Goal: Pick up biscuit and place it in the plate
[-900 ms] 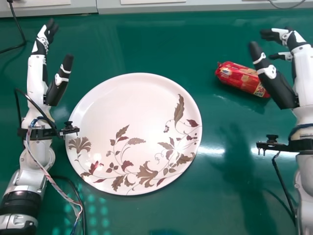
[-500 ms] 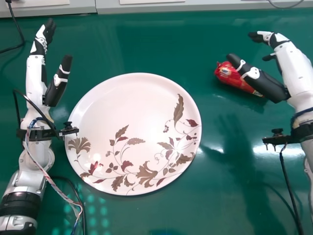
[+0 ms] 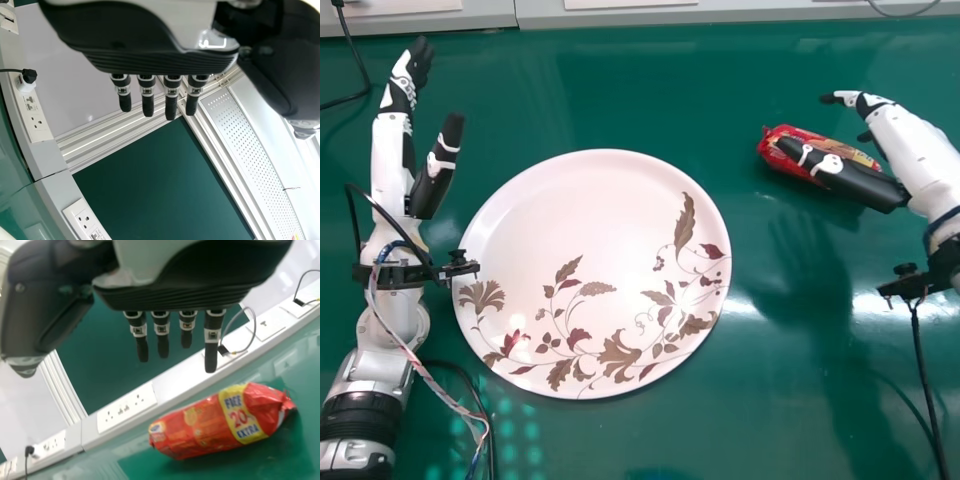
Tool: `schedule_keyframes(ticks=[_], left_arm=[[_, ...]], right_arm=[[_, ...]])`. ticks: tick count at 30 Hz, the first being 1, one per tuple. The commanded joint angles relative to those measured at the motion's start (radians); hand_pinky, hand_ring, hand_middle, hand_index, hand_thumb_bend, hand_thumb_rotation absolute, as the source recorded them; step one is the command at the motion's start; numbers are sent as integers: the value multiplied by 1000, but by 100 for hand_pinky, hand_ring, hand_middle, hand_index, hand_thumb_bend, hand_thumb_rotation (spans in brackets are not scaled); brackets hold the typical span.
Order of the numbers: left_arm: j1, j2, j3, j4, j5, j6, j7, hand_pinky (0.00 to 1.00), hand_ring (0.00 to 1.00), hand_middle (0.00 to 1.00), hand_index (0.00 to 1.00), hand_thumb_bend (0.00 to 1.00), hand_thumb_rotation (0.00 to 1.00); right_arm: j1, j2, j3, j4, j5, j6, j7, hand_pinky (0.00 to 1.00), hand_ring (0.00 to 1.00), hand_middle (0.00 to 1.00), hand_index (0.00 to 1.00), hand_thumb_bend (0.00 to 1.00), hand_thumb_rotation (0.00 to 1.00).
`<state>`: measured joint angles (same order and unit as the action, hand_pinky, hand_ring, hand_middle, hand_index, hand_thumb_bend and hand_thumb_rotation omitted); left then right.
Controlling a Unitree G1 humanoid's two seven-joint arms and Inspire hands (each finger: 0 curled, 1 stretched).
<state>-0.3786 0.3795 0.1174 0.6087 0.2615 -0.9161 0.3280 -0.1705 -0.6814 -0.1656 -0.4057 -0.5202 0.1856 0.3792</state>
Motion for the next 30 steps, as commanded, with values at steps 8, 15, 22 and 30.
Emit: schedule_keyframes(ticks=[8,15,22,30], left_arm=[[78,-37,-4,50,-1,-5,3,100,100,99,100,99,95],[80,-32,-5,49,3,-10,1,100,100,99,100,98,95],[91,-36,-5,20,7,1,2,100,100,99,100,98,96],[95,-41,-8,15,19,-4,11,100,100,99,100,97,96]], right_arm=[[-1,-77,-28,14,23,5,55,73,90,96,95,100,45],[-18,-119,-27,59,52,-4,85,73,89,96,95,100,43],[-60,-160,11,131,54,2,138,77,91,97,96,100,41],[-134,-191,94,233,13,4,172,74,88,96,95,100,41]])
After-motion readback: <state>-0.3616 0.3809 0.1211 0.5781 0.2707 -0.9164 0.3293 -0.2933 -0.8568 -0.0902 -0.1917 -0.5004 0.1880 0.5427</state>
